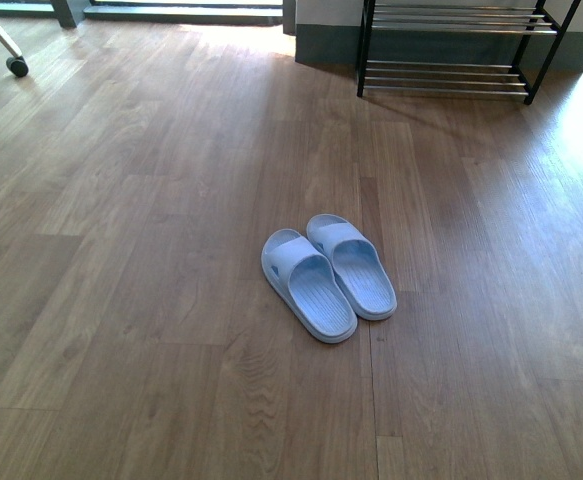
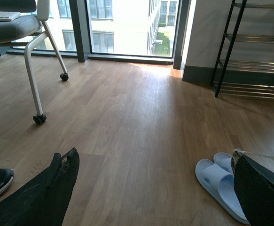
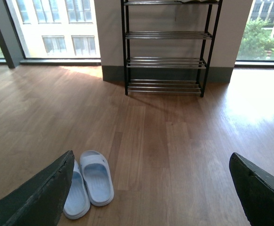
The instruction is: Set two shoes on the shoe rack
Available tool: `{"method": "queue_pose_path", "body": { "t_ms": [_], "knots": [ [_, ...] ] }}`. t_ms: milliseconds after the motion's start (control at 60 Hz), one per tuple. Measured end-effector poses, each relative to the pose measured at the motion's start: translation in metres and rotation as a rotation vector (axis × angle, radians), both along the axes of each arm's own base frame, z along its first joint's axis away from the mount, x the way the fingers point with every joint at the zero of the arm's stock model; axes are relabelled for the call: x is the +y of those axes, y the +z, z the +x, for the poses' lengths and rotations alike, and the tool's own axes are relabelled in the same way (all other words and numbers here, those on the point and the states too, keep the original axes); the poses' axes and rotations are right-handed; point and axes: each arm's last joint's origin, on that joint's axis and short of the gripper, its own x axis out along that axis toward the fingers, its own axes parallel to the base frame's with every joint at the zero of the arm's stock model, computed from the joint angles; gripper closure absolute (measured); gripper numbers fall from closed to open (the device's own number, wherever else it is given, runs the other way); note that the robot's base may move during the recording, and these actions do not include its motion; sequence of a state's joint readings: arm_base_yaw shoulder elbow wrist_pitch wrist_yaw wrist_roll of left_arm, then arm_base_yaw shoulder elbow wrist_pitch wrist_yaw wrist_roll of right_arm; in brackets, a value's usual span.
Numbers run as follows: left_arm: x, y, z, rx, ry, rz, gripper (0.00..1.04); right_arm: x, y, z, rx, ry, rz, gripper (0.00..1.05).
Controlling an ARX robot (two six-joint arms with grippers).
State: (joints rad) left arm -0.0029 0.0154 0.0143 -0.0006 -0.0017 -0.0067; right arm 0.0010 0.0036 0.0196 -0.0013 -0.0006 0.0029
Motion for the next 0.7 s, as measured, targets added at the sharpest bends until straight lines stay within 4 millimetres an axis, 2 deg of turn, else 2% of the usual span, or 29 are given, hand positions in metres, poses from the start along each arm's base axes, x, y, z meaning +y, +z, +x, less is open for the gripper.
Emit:
{"method": "queue_pose_path", "body": {
  "t_ms": [701],
  "knots": [
    [0.0000,0.0000,0.0000,0.000,0.001,0.000,0.09,0.0000,0.0000,0.0000,0.000,0.001,0.000,0.09]
  ]
}}
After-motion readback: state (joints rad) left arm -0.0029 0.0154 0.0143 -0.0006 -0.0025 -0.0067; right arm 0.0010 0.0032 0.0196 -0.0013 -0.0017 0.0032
